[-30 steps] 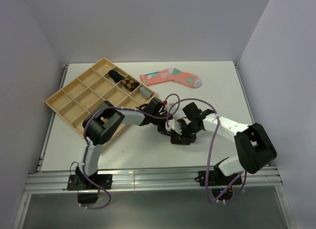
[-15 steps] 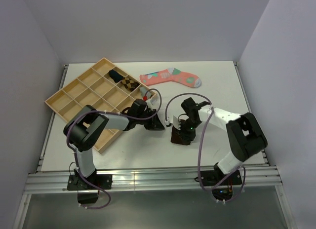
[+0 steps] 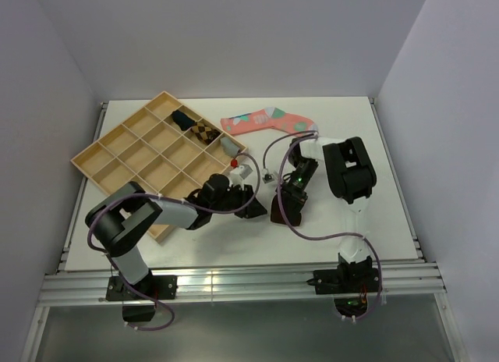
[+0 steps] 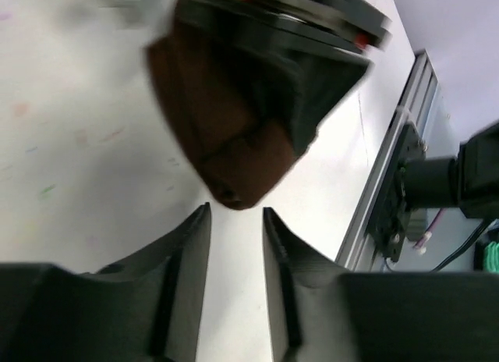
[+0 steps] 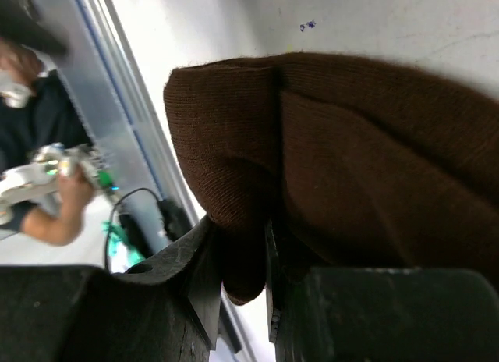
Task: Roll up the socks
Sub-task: Roll the sock at the center of the board.
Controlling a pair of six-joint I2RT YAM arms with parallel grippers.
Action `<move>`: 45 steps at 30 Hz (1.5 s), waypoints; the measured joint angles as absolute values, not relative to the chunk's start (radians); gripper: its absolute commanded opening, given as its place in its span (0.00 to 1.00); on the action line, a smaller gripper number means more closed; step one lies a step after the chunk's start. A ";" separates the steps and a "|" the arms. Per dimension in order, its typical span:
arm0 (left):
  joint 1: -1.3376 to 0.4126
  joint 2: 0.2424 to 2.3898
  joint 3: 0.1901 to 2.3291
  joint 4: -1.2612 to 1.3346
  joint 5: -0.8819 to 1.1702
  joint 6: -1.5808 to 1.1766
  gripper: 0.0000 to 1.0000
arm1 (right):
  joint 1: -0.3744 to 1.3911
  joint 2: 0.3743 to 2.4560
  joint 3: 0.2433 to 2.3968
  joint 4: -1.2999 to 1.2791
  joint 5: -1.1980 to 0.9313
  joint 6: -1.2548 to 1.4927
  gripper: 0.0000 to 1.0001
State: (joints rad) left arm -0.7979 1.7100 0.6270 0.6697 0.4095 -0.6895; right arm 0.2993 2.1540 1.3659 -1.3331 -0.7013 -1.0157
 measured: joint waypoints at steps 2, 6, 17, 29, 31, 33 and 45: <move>-0.836 1.710 0.642 0.668 0.390 -0.645 0.44 | 0.295 2.184 1.386 -1.362 -0.709 -1.015 0.10; -0.879 1.730 0.718 0.659 0.376 -0.560 0.47 | 0.294 2.217 1.412 -1.398 -0.714 -1.013 0.10; -0.896 1.864 0.872 0.591 0.382 -0.425 0.49 | 0.294 2.232 1.429 -1.415 -0.711 -0.982 0.11; -0.906 1.915 0.872 0.593 0.451 -0.414 0.49 | 0.294 2.236 1.435 -1.417 -0.707 -0.944 0.11; -0.910 1.920 0.872 0.601 0.458 -0.417 0.48 | 0.294 2.236 1.435 -1.417 -0.706 -0.934 0.11; -0.912 1.928 0.872 0.612 0.463 -0.421 0.48 | 0.294 2.236 1.435 -1.417 -0.704 -0.926 0.11; -0.923 1.963 0.914 0.599 0.476 -0.484 0.00 | 0.284 2.195 1.383 -1.362 -0.679 -0.838 0.31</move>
